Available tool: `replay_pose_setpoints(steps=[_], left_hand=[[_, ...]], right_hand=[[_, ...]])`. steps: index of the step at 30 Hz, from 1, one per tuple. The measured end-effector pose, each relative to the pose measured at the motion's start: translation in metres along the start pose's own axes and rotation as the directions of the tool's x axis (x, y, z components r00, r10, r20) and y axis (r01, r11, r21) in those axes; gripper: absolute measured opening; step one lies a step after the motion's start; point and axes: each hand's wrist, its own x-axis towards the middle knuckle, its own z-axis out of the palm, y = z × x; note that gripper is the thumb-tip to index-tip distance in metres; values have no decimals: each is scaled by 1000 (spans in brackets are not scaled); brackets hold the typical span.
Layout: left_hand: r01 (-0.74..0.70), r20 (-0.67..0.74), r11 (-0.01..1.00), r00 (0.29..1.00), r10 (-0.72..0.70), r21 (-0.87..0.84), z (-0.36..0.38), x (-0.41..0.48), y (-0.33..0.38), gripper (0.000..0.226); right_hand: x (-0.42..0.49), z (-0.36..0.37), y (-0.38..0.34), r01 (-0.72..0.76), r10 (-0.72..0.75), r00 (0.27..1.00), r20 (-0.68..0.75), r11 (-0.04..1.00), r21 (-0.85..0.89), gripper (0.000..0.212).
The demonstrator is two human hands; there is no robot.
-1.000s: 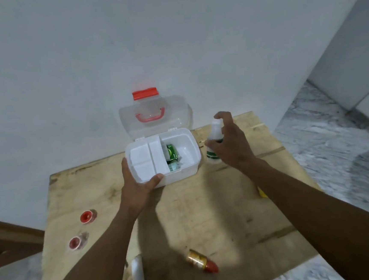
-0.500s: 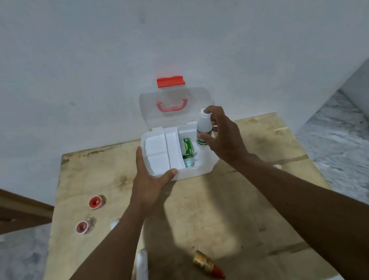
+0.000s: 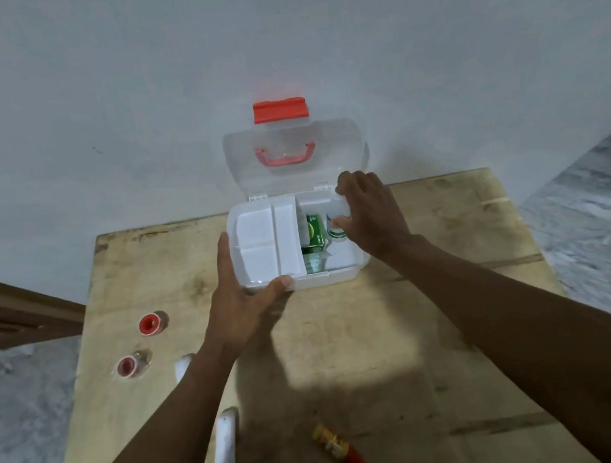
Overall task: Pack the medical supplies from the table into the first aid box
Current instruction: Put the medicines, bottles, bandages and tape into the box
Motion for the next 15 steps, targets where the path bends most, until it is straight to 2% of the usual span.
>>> replay_pose_setpoints(steps=[9, 15], left_hand=[[-19, 3, 1000, 1000, 19, 23, 0, -2, 3, 93], [-8, 18, 1000, 1000, 8, 3, -3, -2, 3, 96]], right_hand=[[-4, -2, -5, -31, 33, 999, 26, 998, -59, 46], [-11, -5, -10, -100, 97, 994, 59, 994, 42, 46]])
